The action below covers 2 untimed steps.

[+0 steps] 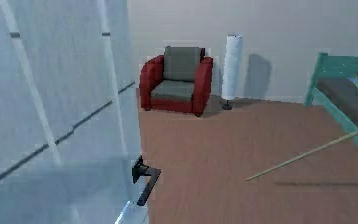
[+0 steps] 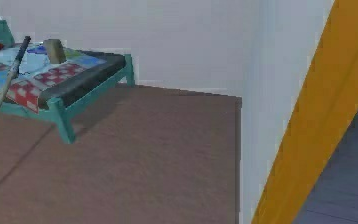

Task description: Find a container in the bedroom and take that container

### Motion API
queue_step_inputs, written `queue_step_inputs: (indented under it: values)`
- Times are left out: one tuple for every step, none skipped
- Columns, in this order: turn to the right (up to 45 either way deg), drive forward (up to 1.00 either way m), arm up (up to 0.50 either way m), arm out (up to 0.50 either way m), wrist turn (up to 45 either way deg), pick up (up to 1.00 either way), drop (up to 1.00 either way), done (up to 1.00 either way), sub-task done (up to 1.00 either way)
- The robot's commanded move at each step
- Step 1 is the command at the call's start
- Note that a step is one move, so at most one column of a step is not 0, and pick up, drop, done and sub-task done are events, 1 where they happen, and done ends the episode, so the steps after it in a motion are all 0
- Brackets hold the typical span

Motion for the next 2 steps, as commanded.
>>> queue_step_inputs:
  values:
    - [45.0, 0.0, 0.0, 0.0, 0.0, 0.0, 0.0, 0.0, 0.0]
    - [45.0, 0.0, 0.0, 0.0, 0.0, 0.0, 0.0, 0.0, 0.0]
